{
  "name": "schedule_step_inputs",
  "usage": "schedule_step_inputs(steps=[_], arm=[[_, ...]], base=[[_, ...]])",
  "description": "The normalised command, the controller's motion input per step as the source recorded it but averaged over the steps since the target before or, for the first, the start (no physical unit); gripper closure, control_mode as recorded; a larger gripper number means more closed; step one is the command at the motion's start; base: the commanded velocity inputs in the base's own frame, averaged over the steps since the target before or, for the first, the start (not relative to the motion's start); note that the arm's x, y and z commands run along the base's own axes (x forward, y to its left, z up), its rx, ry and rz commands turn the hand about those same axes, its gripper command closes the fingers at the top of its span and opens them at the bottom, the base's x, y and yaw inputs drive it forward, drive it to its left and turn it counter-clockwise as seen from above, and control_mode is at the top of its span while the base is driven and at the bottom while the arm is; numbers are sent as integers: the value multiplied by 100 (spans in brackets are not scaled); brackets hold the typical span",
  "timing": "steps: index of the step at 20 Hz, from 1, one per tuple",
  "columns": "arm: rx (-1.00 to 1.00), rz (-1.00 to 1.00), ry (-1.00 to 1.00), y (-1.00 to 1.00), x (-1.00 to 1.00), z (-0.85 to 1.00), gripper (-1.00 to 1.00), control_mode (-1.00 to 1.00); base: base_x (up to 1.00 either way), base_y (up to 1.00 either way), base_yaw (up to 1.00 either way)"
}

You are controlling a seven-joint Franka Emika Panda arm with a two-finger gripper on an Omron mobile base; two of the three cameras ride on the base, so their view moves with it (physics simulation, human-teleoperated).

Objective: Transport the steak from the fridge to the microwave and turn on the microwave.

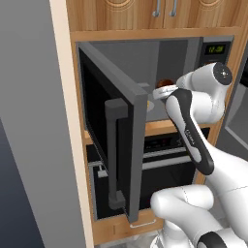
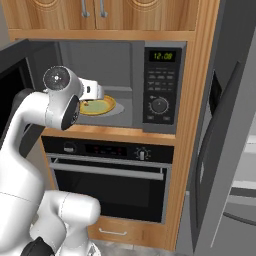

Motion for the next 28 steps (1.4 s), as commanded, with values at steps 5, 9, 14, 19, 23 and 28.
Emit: schedule_step_inputs(steps=[5, 9, 14, 19, 23, 28], arm=[[0, 0, 0, 0, 0, 0, 100, 100], [0, 0, 0, 0, 0, 0, 100, 100], [0, 2, -7, 0, 2, 0, 100, -100], [-2, 3, -7, 13, 35, -6, 100, -100], [-2, 1, 0, 18, 41, -18, 100, -100], [-3, 2, 8, 16, 45, -23, 100, -100]], base=[[0, 0, 0], [0, 0, 0], [-1, 0, 1], [0, 0, 0], [0, 0, 0], [0, 0, 0]])
